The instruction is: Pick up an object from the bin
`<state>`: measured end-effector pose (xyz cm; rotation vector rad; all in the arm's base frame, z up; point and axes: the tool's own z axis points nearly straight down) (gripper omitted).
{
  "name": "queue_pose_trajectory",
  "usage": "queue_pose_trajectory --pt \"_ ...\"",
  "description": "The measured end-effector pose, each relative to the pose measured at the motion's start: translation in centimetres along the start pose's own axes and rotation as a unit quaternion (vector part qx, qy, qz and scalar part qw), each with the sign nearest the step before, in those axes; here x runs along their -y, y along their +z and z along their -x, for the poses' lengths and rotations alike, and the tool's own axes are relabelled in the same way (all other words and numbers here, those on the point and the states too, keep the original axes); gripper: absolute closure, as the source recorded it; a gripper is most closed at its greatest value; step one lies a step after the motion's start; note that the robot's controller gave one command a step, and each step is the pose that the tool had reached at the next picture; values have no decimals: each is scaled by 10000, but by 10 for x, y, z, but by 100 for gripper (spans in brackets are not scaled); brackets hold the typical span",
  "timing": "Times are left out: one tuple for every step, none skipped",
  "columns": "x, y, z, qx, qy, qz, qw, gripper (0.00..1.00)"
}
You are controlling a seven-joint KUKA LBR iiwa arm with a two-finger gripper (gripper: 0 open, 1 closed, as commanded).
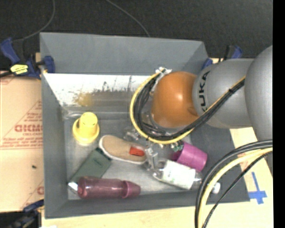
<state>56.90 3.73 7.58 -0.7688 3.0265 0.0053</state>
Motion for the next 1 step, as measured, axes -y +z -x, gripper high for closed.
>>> queue_pose_trajectory --pt "0 -5 0 2 6 1 10000 100"
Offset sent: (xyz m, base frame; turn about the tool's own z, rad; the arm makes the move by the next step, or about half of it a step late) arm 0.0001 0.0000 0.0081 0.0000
